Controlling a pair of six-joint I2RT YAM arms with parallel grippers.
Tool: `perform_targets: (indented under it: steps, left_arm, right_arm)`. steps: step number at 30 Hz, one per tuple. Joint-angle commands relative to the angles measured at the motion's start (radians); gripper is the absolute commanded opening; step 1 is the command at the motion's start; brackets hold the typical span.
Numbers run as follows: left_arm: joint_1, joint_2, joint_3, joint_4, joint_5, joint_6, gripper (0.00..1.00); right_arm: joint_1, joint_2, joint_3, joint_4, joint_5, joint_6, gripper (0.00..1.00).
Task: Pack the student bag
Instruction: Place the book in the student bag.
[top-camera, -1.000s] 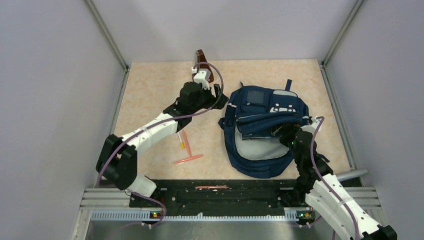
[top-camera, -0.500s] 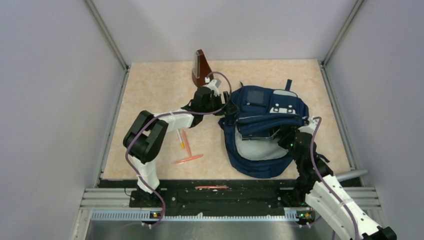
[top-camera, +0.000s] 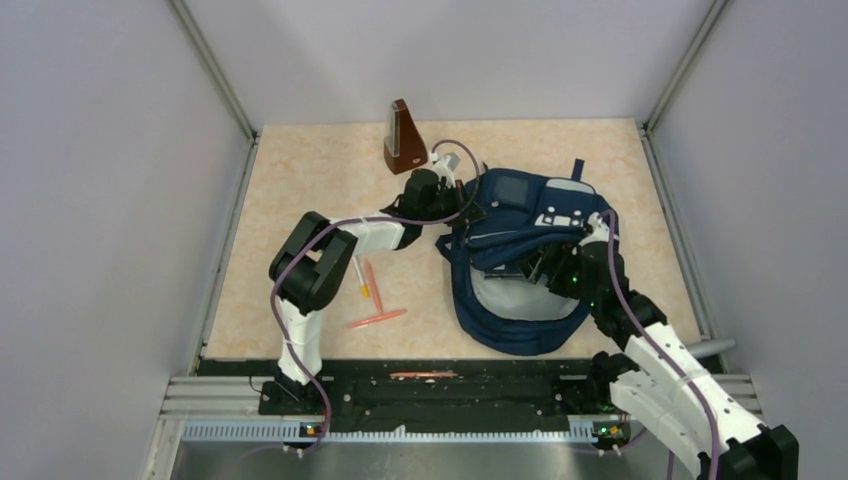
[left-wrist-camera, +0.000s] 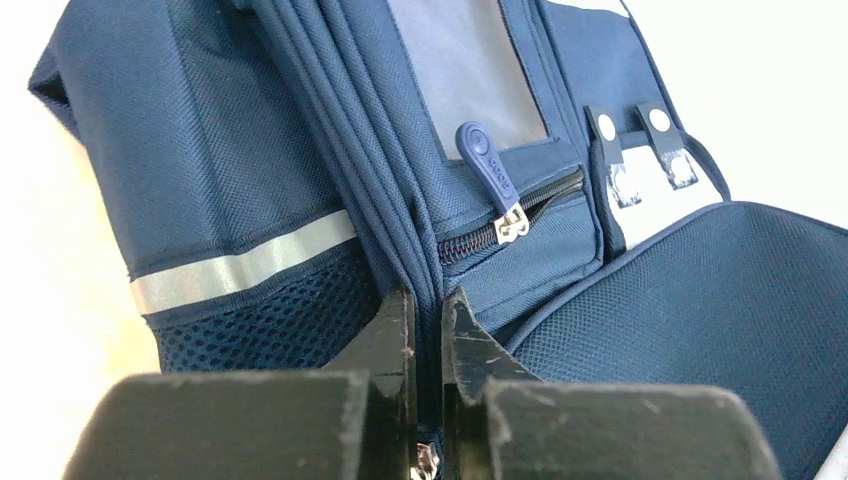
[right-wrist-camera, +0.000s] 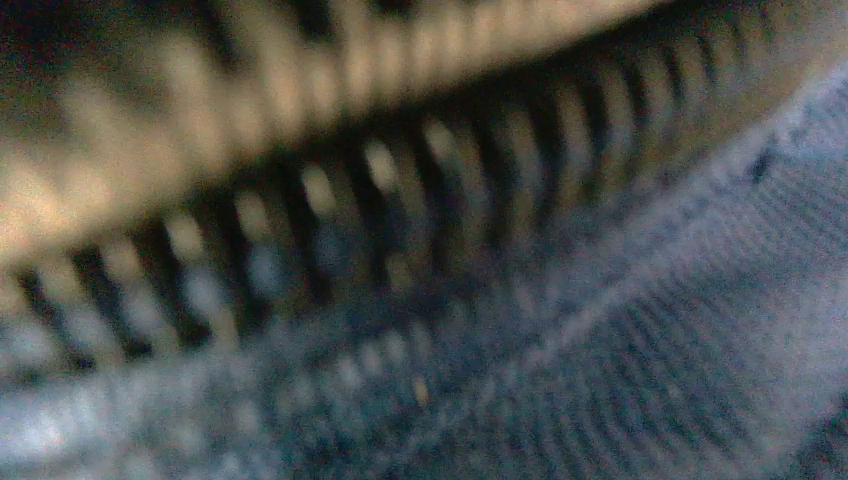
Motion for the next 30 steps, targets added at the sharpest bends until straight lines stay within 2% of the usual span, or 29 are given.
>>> perform_targets:
  steps: [1, 10, 14, 20, 24, 28, 30]
  left_arm:
    - [0.002, -0.008, 0.018, -0.035, -0.104, 0.066, 0.00]
    - [0.139, -0.137, -0.099, 0.042, -0.311, 0.032, 0.00]
    - [0.193, -0.215, -0.201, 0.105, -0.376, 0.011, 0.00]
    - [0.213, -0.251, -0.263, 0.101, -0.396, 0.032, 0.00]
    - [0.231, -0.255, -0.287, 0.110, -0.429, 0.029, 0.00]
    - [0.241, -0.281, -0.321, 0.171, -0.355, 0.027, 0.00]
    - [0.240, -0.299, -0.341, 0.200, -0.311, 0.034, 0.10]
  right_arm:
    - [-0.001, 0.086, 0.140, -0.207, -0.177, -0.100, 0.83]
    - [0.001, 0.222, 0.241, -0.431, -0.410, -0.270, 0.85]
    - [0.022, 0.237, 0.266, -0.488, -0.398, -0.290, 0.86]
    - [0.027, 0.240, 0.302, -0.522, -0.440, -0.322, 0.88]
    - [0.032, 0.228, 0.320, -0.569, -0.531, -0.360, 0.90]
    - [0.032, 0.182, 0.340, -0.527, -0.470, -0.284, 0.90]
    - [0.032, 0.182, 0.357, -0.484, -0.374, -0.229, 0.90]
